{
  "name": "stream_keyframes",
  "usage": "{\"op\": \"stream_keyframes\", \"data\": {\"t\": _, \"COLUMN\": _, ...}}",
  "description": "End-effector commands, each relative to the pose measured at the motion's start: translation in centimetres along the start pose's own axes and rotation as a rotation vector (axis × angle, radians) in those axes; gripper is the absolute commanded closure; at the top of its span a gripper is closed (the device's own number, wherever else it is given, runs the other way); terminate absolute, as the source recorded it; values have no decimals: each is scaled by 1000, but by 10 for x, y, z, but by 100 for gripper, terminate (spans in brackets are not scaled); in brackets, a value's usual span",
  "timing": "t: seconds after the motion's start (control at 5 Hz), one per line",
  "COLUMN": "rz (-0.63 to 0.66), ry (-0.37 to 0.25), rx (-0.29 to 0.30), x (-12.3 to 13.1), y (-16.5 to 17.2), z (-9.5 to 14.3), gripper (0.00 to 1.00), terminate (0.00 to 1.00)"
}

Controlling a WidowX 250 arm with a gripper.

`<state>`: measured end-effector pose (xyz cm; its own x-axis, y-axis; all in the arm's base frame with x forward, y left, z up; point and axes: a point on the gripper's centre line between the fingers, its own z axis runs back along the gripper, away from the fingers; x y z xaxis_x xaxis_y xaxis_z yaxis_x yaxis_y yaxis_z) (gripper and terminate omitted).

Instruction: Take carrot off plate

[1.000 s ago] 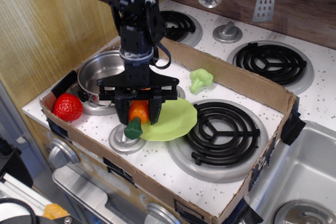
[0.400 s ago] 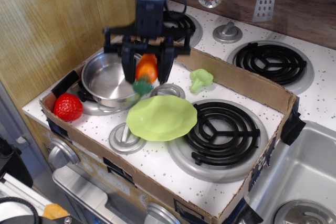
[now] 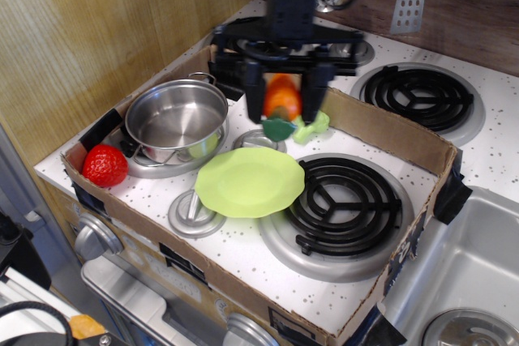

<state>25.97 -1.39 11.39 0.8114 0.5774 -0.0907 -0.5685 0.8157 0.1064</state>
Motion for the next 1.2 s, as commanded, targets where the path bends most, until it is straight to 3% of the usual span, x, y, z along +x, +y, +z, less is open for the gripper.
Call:
{"op": "stream_keyframes", "data": {"t": 0.0, "rz": 11, "ry": -58, "rx": -61, "x": -25, "y": -33, "z": 27, "gripper": 100, "terminate": 0}}
{"op": "stream_keyframes", "data": {"t": 0.2, "rz": -52, "ry": -82, "rx": -98, "x": -31, "y": -56, "z": 19, "gripper": 100, "terminate": 0}}
{"op": "stream_keyframes", "data": {"t": 0.8, "rz": -98, "ry": -201, "rx": -241, "x": -24, "y": -98, "z": -38, "gripper": 100, "terminate": 0}}
{"op": "stream_keyframes", "data": {"t": 1.0, "rz": -98, "ry": -299, "rx": -247, "x": -27, "y": -94, "z": -53, "gripper": 100, "terminate": 0}}
